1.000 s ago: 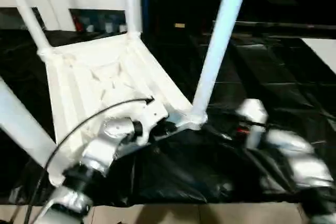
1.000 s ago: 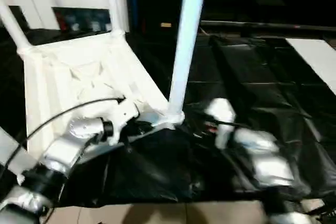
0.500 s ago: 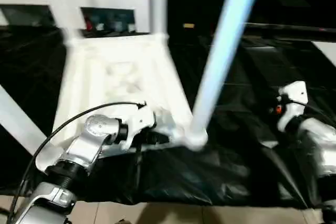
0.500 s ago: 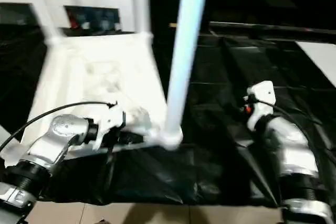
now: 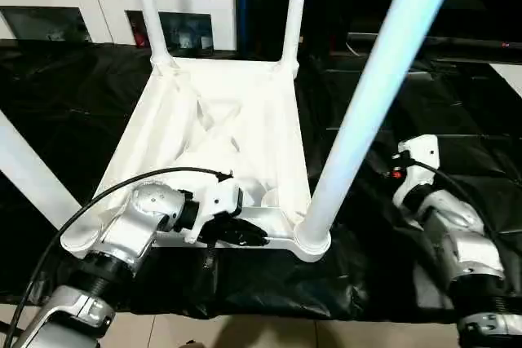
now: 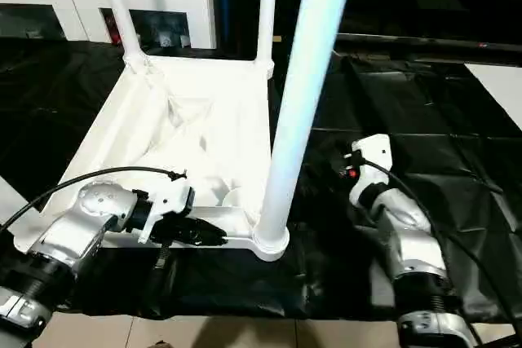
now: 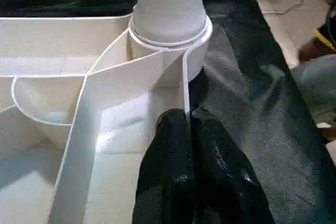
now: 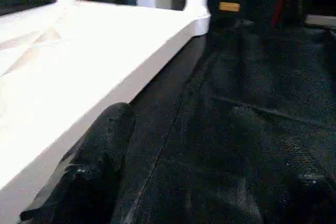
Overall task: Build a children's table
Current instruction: Rotate leg to tighten
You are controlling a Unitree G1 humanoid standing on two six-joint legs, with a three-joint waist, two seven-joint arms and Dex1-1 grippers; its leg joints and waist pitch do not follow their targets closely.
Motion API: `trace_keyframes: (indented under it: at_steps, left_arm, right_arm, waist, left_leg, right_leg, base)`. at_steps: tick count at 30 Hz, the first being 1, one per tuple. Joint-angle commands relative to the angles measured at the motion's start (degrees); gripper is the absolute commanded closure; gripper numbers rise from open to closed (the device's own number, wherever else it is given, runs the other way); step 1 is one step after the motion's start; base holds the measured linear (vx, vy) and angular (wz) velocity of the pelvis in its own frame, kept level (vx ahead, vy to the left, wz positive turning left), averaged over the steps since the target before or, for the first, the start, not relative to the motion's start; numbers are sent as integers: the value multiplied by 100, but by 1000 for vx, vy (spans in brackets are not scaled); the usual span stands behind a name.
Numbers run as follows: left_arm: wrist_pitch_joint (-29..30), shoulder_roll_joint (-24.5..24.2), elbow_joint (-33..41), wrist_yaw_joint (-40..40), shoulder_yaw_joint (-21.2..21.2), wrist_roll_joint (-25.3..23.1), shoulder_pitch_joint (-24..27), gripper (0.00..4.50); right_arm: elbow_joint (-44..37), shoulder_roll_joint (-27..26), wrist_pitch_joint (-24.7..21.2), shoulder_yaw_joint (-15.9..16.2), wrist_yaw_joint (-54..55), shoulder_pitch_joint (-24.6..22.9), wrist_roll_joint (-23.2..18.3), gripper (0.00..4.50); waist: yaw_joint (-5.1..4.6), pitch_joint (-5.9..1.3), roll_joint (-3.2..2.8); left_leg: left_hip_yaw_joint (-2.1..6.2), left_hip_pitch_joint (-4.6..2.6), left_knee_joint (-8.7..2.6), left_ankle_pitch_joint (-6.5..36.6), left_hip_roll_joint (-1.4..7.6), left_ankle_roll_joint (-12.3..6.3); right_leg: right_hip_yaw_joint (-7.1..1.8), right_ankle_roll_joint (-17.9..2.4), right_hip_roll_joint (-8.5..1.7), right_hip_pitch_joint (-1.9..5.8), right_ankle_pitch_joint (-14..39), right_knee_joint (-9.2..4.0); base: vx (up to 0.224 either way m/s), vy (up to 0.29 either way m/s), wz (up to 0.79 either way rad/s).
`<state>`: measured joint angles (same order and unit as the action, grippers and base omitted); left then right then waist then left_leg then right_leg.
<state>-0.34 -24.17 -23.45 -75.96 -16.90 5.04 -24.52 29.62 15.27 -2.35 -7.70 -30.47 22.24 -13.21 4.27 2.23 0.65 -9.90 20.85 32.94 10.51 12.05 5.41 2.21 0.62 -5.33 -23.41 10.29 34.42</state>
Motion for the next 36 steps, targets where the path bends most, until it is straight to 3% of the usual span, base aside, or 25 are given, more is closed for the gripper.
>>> trace_keyframes:
  at_steps: [1,2,5,7,8,9,11,12,13,14,15,16,20,22,24,25,31,32,33,34,35,36]
  left_arm:
    - [98,-6,345,336,433,306,60,392]
    - [145,-16,459,412,505,356,124,382]
    - [401,97,1226,1247,1112,628,514,364]
    - [419,419,1836,2433,1702,517,942,349]
    - [419,419,1836,2433,1702,517,942,344]
    - [428,576,1996,2899,1891,385,1094,333]
    - [685,1131,2467,4100,2299,101,1496,315]
    - [685,1131,2467,4100,2299,101,1496,309]
    - [1088,1489,2738,4700,2517,131,1772,303]
    - [1080,1742,2796,5034,2602,110,1928,294]
    - [1081,1758,2803,5060,2606,111,1940,284]
    - [960,1967,2880,5376,2570,55,2211,284]
    - [842,2122,2906,5945,2330,-467,2631,284]
    - [931,2198,2986,6054,2334,-493,2639,284]
    - [1007,2249,3075,6177,2316,-585,2622,284]
    - [1045,2258,3133,6210,2285,-620,2625,284]
    - [1080,2212,3198,6329,2259,-537,2679,284]
    - [1081,2212,3204,6339,2246,-546,2688,284]
    - [1085,2214,3215,6341,2231,-556,2693,284]
    - [1098,2213,3225,6351,2219,-563,2693,284]
    - [1120,2202,3238,6334,2192,-573,2705,284]
    - [1164,2177,3261,6316,2152,-582,2721,284]
  right_arm:
    - [-135,2,-151,-121,301,7,0,92]
    - [-180,-11,-134,-107,410,-13,57,88]
    - [-637,-71,-129,-123,824,-201,253,61]
    - [-1355,-178,-379,-208,969,-505,120,48]
    - [-1355,-178,-379,-208,969,-505,120,42]
    - [-1610,-183,-456,-171,1031,-653,191,30]
    - [-2205,-257,-558,-85,1289,-995,346,9]
    - [-2205,-257,-558,-85,1289,-995,346,4]
    - [-2630,-380,-843,10,1630,-1267,522,1]
    - [-2821,-436,-842,117,1663,-1479,601,0]
    - [-2836,-439,-843,126,1666,-1494,606,0]
    - [-3010,-498,-960,317,1671,-1788,661,0]
    - [-3053,-652,-1385,595,1747,-2179,689,0]
    - [-3135,-697,-1479,613,1772,-2214,655,0]
    - [-3228,-736,-1502,690,1765,-2252,672,0]
    - [-3264,-739,-1434,770,1729,-2292,721,0]
    - [-3400,-776,-1471,857,1764,-2430,748,0]
    - [-3412,-776,-1487,855,1774,-2441,760,0]
    - [-3419,-774,-1500,852,1777,-2446,767,0]
    - [-3425,-773,-1514,855,1787,-2447,771,0]
    - [-3430,-760,-1519,862,1790,-2451,785,0]
    - [-3439,-741,-1527,881,1800,-2456,805,0]
  waist:
    - [-13,-331,22]
    - [-20,-331,9]
    - [-56,-313,28]
    - [-69,-304,-23]
    - [-76,-305,-18]
    - [-85,-305,5]
    - [-81,-296,-30]
    - [-99,-296,-16]
    - [-79,-298,-43]
    - [-79,-287,-15]
    - [-70,-281,-2]
    - [-64,-272,49]
    - [-65,-239,21]
    - [-57,-270,22]
    - [-62,-240,26]
    - [-48,-240,-51]
    - [-53,-256,-56]
    - [-54,-267,-59]
    - [-60,-299,-52]
    - [-55,-390,-57]
    - [-55,-390,-57]
    - [-49,-478,-44]
  left_leg:
    - [-64,-28,-380,1037,60,-117]
    - [-78,-65,-370,1125,48,-112]
    - [-72,-25,-380,1107,52,-94]
    - [-55,-21,-391,1240,62,-103]
    - [-57,-20,-389,1242,78,-102]
    - [-61,-20,-381,1240,69,-121]
    - [-50,-4,-385,1245,69,-112]
    - [-58,5,-386,1259,82,-111]
    - [-53,-10,-387,1269,59,-97]
    - [-51,19,-393,1285,69,-89]
    - [-50,20,-394,1348,54,-95]
    - [-39,18,-410,1589,43,-107]
    - [-8,24,-451,1940,49,-65]
    - [-5,4,-433,1885,53,-37]
    - [-1,31,-449,1907,49,-39]
    - [11,16,-452,1954,46,-11]
    - [12,21,-434,1910,35,17]
    - [17,54,-423,1675,35,1]
    - [3,136,-358,814,6,-153]
    - [-28,201,-169,-753,-71,-531]
    - [-28,201,-169,-753,-71,-531]
    - [-69,283,4,-2112,-198,-996]
  right_leg:
    - [-137,-1264,-174,310,800,-308]
    - [-134,-1274,-154,276,867,-335]
    - [-128,-1213,-134,299,806,-322]
    - [-123,-1112,-128,299,980,-342]
    - [-127,-1084,-121,301,910,-348]
    - [-127,-1061,-114,292,901,-357]
    - [-124,-983,-103,300,815,-370]
    - [-127,-955,-91,306,792,-373]
    - [-124,-911,-92,290,920,-383]
    - [-128,-849,-83,291,930,-407]
    - [-121,-805,-87,287,1046,-432]
    - [-115,-659,-78,255,1473,-485]
    - [-124,-350,-79,201,2030,-543]
    - [-144,-377,-70,192,1753,-519]
    - [-136,-397,-71,193,1681,-518]
    - [-137,-379,-84,191,1737,-519]
    - [-144,-392,-69,199,1457,-510]
    - [-148,-456,-67,210,1123,-482]
    - [-126,-663,-27,200,95,-416]
    - [-70,-993,46,133,-1709,-260]
    - [-70,-993,46,133,-1709,-260]
    - [24,-1276,129,44,-3233,-159]
  base:
    - [0,0,0]
    - [0,0,0]
    - [0,0,0]
    - [0,0,0]
    - [0,0,0]
    - [0,0,0]
    - [0,0,0]
    - [0,0,0]
    - [0,0,0]
    - [0,0,0]
    - [0,0,0]
    - [0,0,0]
    - [0,0,0]
    - [0,0,0]
    - [0,0,0]
    - [0,0,0]
    - [0,0,0]
    - [0,0,0]
    - [0,0,0]
    - [0,0,0]
    - [0,0,0]
    - [0,0,0]
